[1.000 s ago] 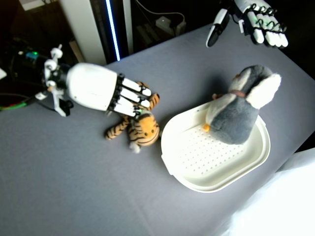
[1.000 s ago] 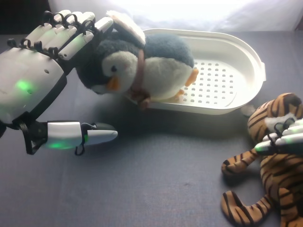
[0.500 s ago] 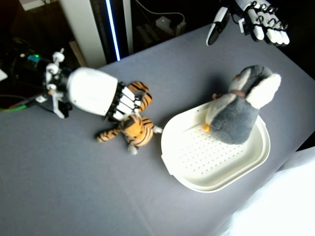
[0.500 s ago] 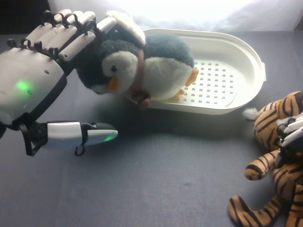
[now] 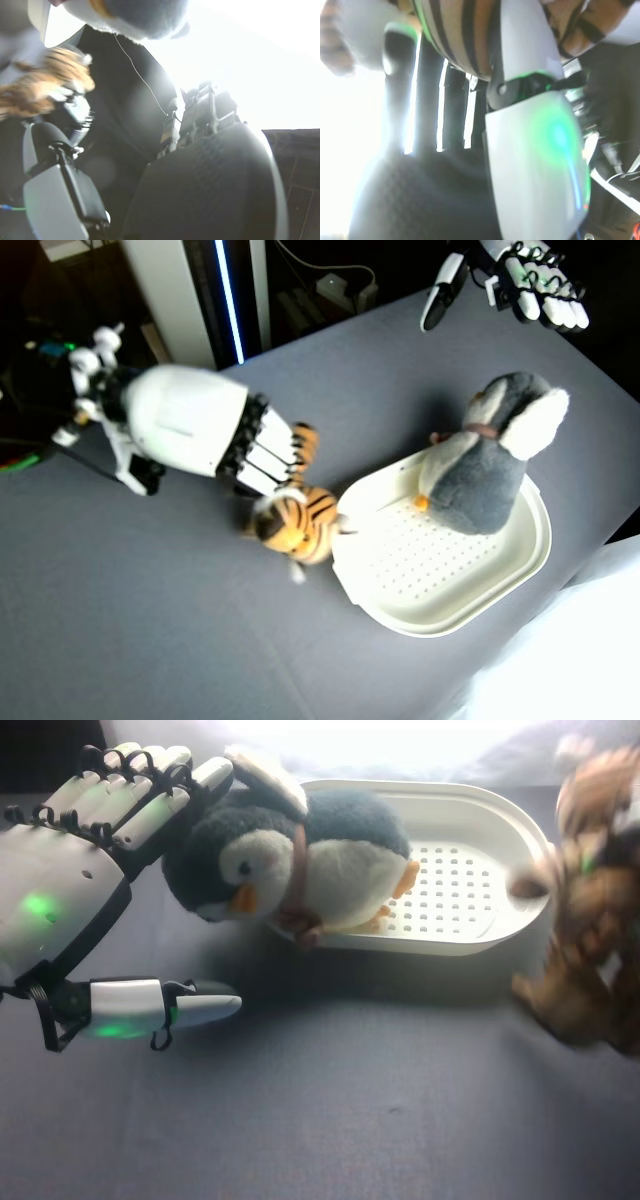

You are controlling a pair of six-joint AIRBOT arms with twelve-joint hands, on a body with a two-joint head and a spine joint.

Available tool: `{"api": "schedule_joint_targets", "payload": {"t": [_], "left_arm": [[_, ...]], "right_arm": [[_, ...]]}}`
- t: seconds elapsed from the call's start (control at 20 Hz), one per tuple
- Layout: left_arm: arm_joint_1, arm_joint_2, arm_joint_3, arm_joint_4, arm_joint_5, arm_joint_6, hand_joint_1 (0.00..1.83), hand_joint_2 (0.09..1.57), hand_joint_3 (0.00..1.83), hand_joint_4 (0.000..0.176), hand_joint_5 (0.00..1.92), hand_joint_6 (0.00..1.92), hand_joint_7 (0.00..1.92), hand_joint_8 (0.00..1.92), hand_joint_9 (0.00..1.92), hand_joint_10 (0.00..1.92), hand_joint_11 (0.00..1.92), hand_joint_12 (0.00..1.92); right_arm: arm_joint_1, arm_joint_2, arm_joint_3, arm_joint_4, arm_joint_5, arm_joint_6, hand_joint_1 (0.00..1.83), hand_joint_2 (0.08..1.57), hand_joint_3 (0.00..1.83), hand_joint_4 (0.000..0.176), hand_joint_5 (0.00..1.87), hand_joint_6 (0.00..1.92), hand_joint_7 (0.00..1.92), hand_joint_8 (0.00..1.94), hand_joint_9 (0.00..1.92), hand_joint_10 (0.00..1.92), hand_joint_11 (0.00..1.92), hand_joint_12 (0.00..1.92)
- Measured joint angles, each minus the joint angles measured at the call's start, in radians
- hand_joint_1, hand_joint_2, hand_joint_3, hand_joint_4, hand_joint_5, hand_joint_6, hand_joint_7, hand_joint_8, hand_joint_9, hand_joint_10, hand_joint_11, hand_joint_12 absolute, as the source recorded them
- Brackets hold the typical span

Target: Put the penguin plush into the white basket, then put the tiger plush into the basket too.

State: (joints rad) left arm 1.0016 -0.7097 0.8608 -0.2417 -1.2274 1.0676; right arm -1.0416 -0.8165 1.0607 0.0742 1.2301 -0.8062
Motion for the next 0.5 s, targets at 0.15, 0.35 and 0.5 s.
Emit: {"api": "schedule_joint_targets", "payload": {"t": [0.15,0.35,0.5], "left_arm": [[0.0,0.002,0.0,0.002,-0.004,-0.001,0.68,0.82,0.01,0.098,0.0,0.0,0.0,0.0,0.0,0.0,0.0,0.0],[0.0,0.002,0.0,0.003,-0.006,-0.002,0.68,0.82,0.0,0.105,0.0,0.0,0.0,0.0,0.0,0.0,0.0,0.0],[0.0,0.002,0.0,0.006,-0.008,-0.003,0.69,0.83,0.01,0.087,0.0,0.0,0.0,0.0,0.0,0.0,0.0,0.0]], "right_arm": [[0.104,-0.072,0.062,0.013,-0.034,-0.003,1.36,1.19,0.0,0.0,0.84,1.01,0.81,1.34,0.75,1.54,0.67,1.56],[0.27,-0.172,0.172,-0.018,-0.173,-0.003,1.25,1.09,0.0,0.0,1.13,0.74,0.97,1.07,0.93,0.89,0.74,1.32],[0.332,-0.236,0.247,-0.074,-0.362,0.024,1.22,1.12,0.0,0.0,1.0,0.88,0.95,1.1,0.78,0.97,0.61,1.52]]}}
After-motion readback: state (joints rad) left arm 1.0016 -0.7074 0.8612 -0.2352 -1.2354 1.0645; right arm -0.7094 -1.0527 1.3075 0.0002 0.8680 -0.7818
